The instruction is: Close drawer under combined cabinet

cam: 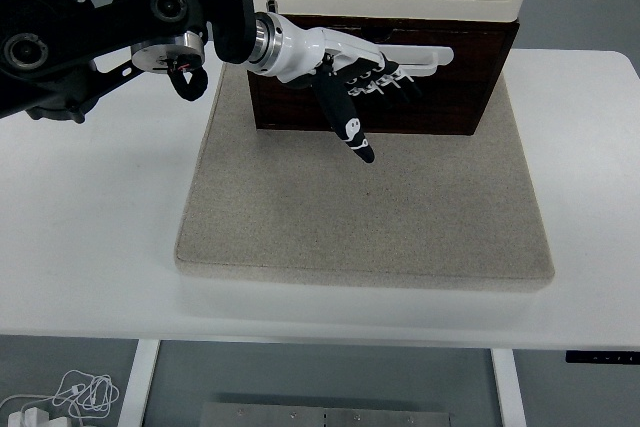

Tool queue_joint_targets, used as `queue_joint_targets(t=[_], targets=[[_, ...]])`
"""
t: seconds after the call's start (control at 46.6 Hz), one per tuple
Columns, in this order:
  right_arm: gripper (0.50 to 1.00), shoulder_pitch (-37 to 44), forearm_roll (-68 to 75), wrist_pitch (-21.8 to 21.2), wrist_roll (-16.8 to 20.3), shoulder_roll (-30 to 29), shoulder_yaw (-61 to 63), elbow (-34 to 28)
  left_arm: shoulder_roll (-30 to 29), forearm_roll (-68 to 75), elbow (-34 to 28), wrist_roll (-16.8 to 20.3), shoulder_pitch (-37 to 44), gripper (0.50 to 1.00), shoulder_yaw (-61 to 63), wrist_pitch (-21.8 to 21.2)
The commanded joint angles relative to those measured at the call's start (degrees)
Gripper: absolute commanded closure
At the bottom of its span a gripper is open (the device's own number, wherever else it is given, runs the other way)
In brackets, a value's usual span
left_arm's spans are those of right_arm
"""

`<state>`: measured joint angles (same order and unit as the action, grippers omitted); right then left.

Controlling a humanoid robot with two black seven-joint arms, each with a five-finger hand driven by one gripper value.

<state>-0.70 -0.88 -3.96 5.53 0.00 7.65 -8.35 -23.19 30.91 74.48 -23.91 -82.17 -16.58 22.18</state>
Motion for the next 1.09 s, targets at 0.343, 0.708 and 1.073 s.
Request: queue_joint_targets(t=[0.343,0.708,1.073], targets=[[0.572,0.0,0.0,0.01,0.0,0.0,0.0,0.0,-0.11,0.03,-0.56,22.41,4.65,0.5,-25.77,-1.09],[0.572,0.0,0.0,0.01,0.0,0.0,0.0,0.0,-0.02,-6.99,-8.9,27.51,7.47,0.5,-44.06,-9.7],[0.572,0.0,0.0,0.01,0.0,0.0,0.0,0.0,-0.11,-14.73,-28.67,27.43,7.47,0.5,-48.02,-15.5]])
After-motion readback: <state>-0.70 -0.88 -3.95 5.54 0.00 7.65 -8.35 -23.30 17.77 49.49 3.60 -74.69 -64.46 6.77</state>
